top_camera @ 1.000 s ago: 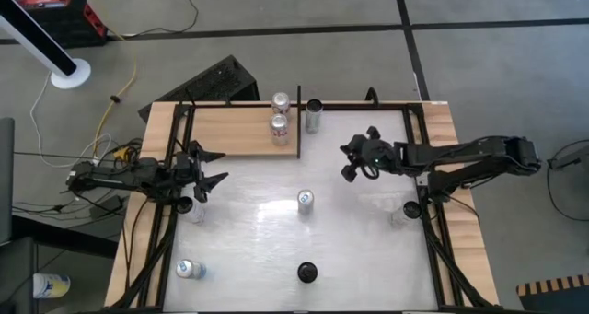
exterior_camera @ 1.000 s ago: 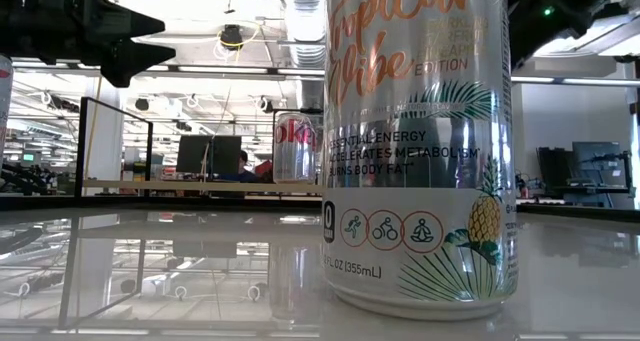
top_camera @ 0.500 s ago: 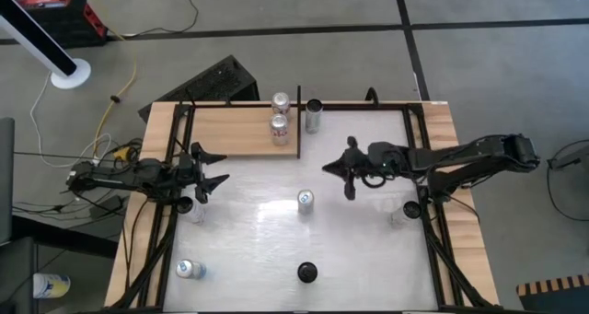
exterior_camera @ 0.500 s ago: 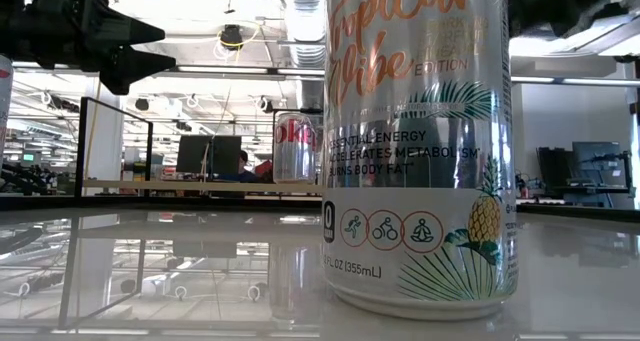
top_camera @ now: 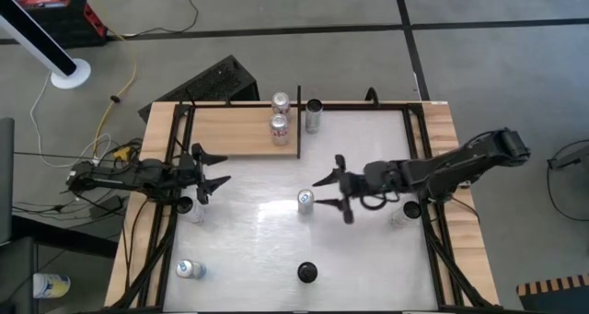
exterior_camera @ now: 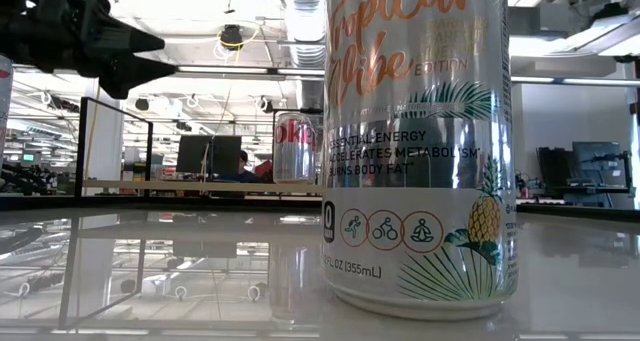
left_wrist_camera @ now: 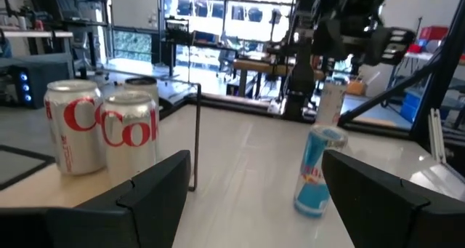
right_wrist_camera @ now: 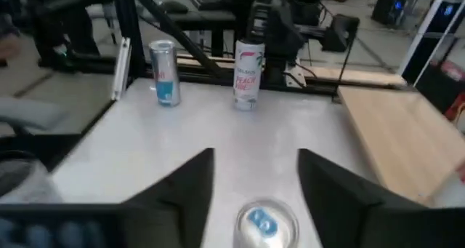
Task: Place canned beverage on shelf
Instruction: Put the top blue soda can on the shelf
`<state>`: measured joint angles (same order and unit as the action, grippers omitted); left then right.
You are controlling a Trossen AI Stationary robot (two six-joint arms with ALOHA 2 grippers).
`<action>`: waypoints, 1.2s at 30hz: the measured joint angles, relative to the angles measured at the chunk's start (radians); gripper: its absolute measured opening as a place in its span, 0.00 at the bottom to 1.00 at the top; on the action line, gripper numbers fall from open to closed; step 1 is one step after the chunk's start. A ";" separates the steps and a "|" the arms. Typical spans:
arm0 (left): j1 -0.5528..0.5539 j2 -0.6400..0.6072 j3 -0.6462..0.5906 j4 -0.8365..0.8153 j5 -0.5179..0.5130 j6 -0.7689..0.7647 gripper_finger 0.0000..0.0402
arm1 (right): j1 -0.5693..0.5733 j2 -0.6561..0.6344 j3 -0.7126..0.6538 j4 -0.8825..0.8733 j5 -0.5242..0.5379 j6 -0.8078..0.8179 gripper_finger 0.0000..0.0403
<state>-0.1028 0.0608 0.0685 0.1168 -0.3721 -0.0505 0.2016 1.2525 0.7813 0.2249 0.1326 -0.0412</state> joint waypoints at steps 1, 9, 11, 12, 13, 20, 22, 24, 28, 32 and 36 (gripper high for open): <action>0.000 0.000 0.000 -0.005 0.000 -0.006 0.75 | 0.008 0.025 0.012 -0.004 0.033 -0.015 0.64; 0.000 0.000 0.000 -0.013 0.002 -0.015 0.75 | 0.011 0.199 0.205 -0.256 0.133 -0.054 0.90; 0.000 0.000 0.000 -0.014 0.002 -0.012 0.75 | 0.011 0.237 0.265 -0.341 0.132 -0.017 0.93; 0.000 0.000 0.000 -0.014 0.002 -0.012 0.75 | 0.011 0.250 0.288 -0.371 0.132 0.000 0.94; 0.000 0.000 0.000 -0.016 0.002 -0.011 0.75 | 0.011 0.266 0.307 -0.409 0.132 0.017 0.94; 0.000 0.000 0.000 -0.033 0.012 0.001 0.75 | -0.001 0.353 0.371 -0.460 0.143 0.126 0.94; 0.000 0.000 0.000 -0.035 0.023 0.001 0.75 | -0.002 0.358 0.370 -0.480 0.144 0.153 0.94; 0.000 0.000 0.000 -0.038 0.030 0.001 0.75 | -0.004 0.358 0.370 -0.504 0.145 0.174 0.94; 0.000 0.000 0.000 -0.046 0.035 0.001 0.75 | -0.008 0.358 0.360 -0.509 0.146 0.202 0.94; 0.000 0.000 0.000 -0.049 0.035 0.001 0.75 | -0.008 0.373 0.360 -0.510 0.147 0.219 0.94; 0.000 0.000 0.000 -0.055 0.034 0.001 0.75 | -0.007 0.412 0.356 -0.536 0.156 0.226 0.94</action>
<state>-0.1028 0.0608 0.0689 0.0617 -0.3381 -0.0494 0.1947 1.6643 1.1374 -0.3115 0.2887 0.1848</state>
